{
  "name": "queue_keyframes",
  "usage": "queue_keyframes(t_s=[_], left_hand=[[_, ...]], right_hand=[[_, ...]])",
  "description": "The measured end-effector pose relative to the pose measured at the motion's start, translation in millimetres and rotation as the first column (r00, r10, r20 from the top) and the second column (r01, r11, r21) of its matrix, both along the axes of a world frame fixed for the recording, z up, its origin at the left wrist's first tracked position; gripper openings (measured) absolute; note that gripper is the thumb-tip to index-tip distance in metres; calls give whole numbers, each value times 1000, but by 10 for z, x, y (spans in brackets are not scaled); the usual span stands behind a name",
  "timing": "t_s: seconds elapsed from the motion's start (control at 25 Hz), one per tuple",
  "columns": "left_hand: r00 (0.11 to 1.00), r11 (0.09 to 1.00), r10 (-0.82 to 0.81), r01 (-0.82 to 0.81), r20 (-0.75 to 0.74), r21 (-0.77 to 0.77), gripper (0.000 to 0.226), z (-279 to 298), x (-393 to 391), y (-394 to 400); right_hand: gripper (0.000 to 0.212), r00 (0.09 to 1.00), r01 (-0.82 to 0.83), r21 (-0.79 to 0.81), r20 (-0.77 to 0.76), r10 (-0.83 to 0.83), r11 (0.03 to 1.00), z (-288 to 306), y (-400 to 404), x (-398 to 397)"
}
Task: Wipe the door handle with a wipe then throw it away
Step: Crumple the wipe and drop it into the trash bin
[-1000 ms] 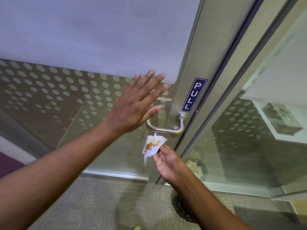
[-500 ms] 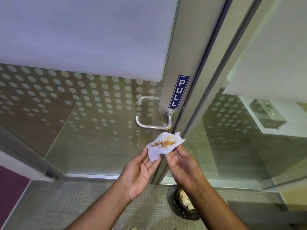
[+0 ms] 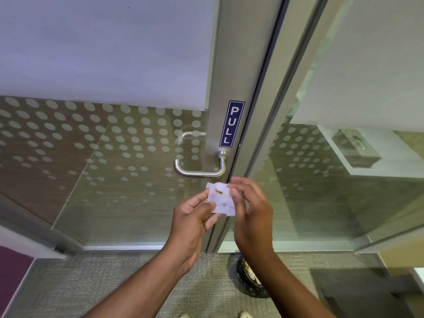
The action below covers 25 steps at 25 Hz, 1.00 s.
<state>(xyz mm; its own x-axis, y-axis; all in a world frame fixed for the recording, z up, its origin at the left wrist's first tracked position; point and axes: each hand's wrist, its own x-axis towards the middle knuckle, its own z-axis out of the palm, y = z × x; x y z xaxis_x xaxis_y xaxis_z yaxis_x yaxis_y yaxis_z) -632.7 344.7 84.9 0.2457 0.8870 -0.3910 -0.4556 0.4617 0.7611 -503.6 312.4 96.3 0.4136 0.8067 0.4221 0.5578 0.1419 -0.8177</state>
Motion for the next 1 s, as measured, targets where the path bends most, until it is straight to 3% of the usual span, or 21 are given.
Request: queue_keyframes(t_s=[0.12,0.2,0.28,0.32,0.4,0.44,0.48,0.56,0.64,0.72,0.84,0.92,1.0], left_hand=[[996,998,-67,66,53,13,23,54,68,-37],[996,998,-63,63,56,7,27,53,100,-31],[997,999,-40,41,65,-22,29,39,122,5],[997,999,-25,28,67,-42,29,33,126,33],[996,997,-14,21,84,-76,32,33,115,95],[994,996,-23,32,104,-81,34,35,104,121],[992,995,-45,55,119,-77,35,27,93,146],[990,992,-112,117,90,-52,33,29,80,175],[988,989,-145,145,-59,-12,28,5,89,191],[974,991,-124,129,-190,17,27,-26,116,214],[966,993,-93,109,-242,52,37,-35,187,219],[975,993,-97,107,-198,40,39,-34,263,205],[985,992,-123,123,-123,-6,29,-38,359,187]], right_hand=[[19,958,-33,-91,280,57,995,-50,-54,-21],[22,963,-44,-127,257,76,991,-44,-90,20],[28,994,-112,-147,-2,113,983,-24,-127,75],[31,958,-173,-117,-251,140,978,-14,-132,98],[31,685,-205,-55,-721,103,977,-9,-111,172],[28,534,-236,-103,-844,41,966,15,-69,225],[26,415,-335,-162,-910,-9,928,47,-24,283],[38,311,-567,-202,-950,-19,798,102,38,384],[34,376,-613,-207,-925,51,762,144,105,468],[25,571,-509,-269,-816,87,818,154,149,515],[27,857,-311,-299,-499,131,902,129,141,571],[28,926,-242,-239,-347,150,940,96,73,624],[28,935,-215,-179,-320,150,960,40,-28,691]])
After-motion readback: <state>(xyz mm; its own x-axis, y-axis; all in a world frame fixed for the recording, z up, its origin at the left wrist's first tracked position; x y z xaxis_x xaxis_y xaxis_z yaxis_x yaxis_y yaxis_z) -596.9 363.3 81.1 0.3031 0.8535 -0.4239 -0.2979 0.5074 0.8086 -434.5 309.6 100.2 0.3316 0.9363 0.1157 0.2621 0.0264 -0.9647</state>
